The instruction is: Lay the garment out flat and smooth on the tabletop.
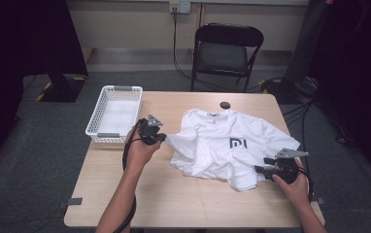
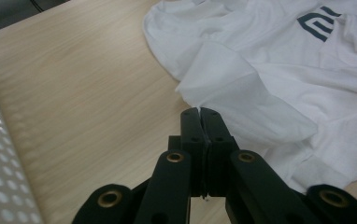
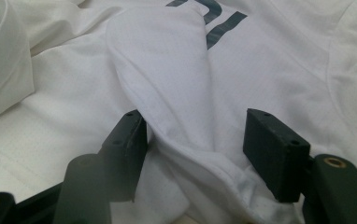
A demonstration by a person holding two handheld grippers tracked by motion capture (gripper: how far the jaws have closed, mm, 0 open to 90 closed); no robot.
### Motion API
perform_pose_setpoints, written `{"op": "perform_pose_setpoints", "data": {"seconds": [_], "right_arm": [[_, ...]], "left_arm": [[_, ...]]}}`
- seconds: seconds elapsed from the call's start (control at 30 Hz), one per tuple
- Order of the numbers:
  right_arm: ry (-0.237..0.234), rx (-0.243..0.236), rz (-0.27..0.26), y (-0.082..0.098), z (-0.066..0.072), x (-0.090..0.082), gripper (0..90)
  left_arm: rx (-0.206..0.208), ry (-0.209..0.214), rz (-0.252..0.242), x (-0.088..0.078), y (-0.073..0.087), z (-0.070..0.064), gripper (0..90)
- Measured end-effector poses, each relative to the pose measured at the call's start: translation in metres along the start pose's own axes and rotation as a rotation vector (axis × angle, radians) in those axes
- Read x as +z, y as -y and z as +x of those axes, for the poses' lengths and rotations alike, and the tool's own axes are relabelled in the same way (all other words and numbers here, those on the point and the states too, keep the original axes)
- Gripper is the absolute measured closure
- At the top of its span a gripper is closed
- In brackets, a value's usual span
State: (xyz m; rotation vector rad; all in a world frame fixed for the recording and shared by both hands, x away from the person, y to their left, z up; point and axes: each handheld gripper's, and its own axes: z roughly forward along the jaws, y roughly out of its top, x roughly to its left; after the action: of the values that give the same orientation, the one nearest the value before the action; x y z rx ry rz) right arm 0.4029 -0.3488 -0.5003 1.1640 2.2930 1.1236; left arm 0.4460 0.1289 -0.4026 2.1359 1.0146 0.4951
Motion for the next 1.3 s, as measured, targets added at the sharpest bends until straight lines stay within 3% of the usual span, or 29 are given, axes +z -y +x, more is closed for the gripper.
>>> {"op": "perform_pose_setpoints", "data": {"seconds": [0.37, 0.53, 0.7, 0.8, 0.93, 1.0, 1.07, 1.17, 1.3], "right_arm": [[-0.003, 0.002, 0.0, 0.0, 0.0, 0.0, 39.0], [-0.005, 0.004, -0.002, 0.0, -0.001, 0.0, 38.9], [-0.008, 0.005, -0.003, 0.0, -0.001, 0.0, 38.8], [-0.008, 0.001, -0.002, 0.0, -0.001, 0.0, 38.7], [-0.006, 0.0, -0.001, 0.0, -0.001, 0.0, 38.7], [-0.006, 0.0, -0.001, 0.0, -0.001, 0.0, 38.6], [-0.006, -0.001, 0.0, 0.0, -0.001, 0.0, 38.6], [-0.005, -0.001, -0.001, 0.0, -0.001, 0.0, 38.6], [-0.003, -0.004, 0.0, 0.0, 0.0, 0.0, 38.5]], "left_arm": [[-0.034, -0.073, 0.044, -0.015, 0.001, 0.041, 89.7], [-0.077, -0.121, 0.069, -0.018, 0.008, 0.064, 89.6], [-0.117, -0.2, 0.104, -0.024, 0.015, 0.085, 89.6], [-0.143, -0.209, 0.104, -0.026, 0.018, 0.091, 89.5], [-0.142, -0.216, 0.119, -0.024, 0.023, 0.09, 87.0], [-0.141, -0.24, 0.083, -0.021, 0.024, 0.089, 73.5], [-0.154, -0.227, 0.054, -0.021, 0.026, 0.084, 65.4], [-0.127, -0.228, 0.019, -0.021, 0.029, 0.069, 50.4], [-0.09, -0.178, -0.002, -0.018, 0.042, 0.043, 45.1]]}}
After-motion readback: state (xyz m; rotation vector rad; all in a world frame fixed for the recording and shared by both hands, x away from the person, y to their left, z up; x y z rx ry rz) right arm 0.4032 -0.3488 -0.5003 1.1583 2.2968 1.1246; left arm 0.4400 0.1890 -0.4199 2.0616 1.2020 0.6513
